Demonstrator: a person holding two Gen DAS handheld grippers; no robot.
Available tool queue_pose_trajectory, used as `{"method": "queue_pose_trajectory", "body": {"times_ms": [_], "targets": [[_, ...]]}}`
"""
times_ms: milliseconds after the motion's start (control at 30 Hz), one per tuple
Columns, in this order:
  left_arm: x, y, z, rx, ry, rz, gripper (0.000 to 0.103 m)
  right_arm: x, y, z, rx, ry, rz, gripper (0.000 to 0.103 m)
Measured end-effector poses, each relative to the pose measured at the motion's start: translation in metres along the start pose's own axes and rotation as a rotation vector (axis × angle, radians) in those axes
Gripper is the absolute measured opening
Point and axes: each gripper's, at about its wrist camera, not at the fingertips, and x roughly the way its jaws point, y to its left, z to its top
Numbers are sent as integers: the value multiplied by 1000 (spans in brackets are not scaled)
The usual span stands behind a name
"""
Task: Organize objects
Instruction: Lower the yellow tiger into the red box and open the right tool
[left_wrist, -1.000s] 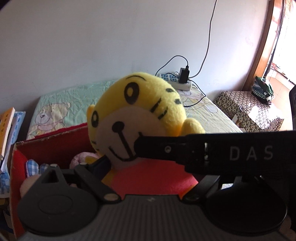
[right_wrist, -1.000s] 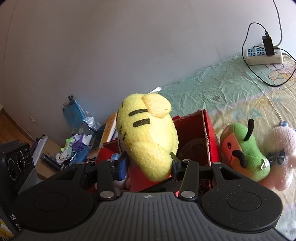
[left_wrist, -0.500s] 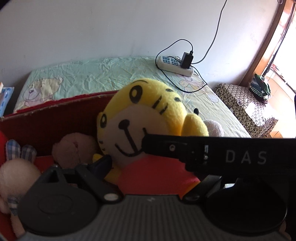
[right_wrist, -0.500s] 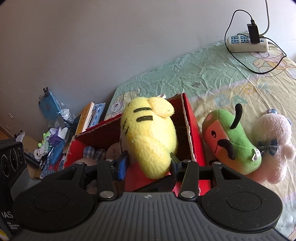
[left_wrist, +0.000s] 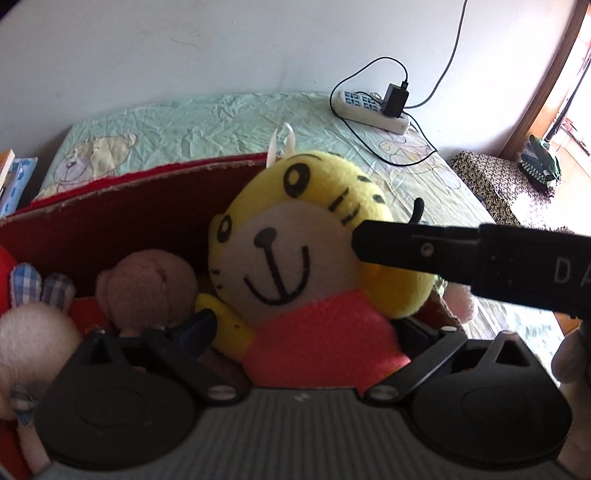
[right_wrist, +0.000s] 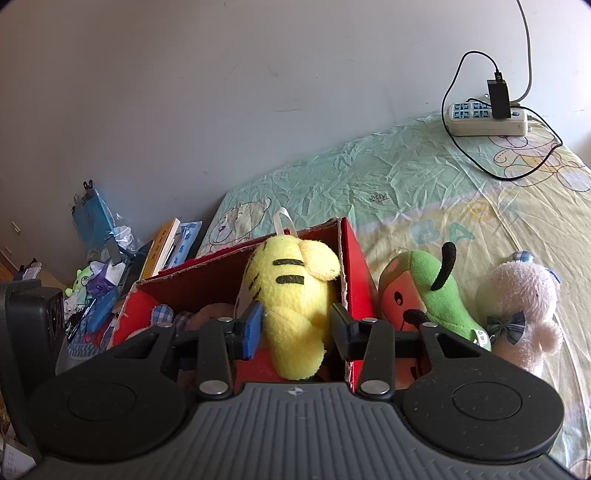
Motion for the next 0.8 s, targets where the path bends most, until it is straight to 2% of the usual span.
{"method": "queue_pose_trajectory", "body": {"times_ms": [333, 800], "targets": [[4, -2, 3, 0, 30, 48, 101, 19, 10, -7, -90, 10, -57, 36], [7, -5, 5, 14, 46, 82, 102, 16, 11, -10, -103, 11, -44, 37]]}}
